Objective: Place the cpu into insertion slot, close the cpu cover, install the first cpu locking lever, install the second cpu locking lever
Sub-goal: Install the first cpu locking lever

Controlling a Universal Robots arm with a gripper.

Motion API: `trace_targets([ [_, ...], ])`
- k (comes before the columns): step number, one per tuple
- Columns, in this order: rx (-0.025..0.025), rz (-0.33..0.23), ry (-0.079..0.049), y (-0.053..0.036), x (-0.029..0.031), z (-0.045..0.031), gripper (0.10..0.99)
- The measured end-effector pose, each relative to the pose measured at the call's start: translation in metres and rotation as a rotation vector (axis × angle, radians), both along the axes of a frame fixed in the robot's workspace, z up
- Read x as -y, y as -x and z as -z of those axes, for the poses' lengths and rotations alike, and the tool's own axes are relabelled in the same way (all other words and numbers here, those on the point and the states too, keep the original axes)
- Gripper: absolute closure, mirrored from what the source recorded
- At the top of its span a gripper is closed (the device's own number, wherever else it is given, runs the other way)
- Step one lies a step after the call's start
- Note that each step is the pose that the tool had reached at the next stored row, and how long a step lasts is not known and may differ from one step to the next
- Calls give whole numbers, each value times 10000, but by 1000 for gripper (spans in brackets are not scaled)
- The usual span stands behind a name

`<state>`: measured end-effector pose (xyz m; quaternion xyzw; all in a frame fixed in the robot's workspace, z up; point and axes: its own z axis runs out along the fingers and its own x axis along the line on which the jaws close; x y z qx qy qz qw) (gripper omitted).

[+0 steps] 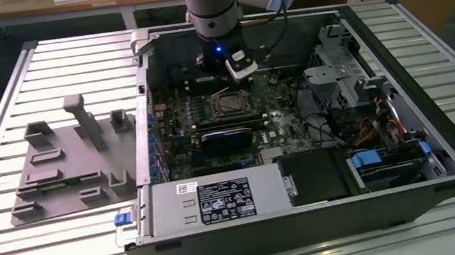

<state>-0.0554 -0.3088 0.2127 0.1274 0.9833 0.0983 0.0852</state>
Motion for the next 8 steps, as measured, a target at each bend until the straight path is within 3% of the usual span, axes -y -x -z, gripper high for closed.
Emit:
trace_targets([
  [4,102,78,115,10,-17,6,984],
  [8,156,156,159,31,-36,9,984],
])
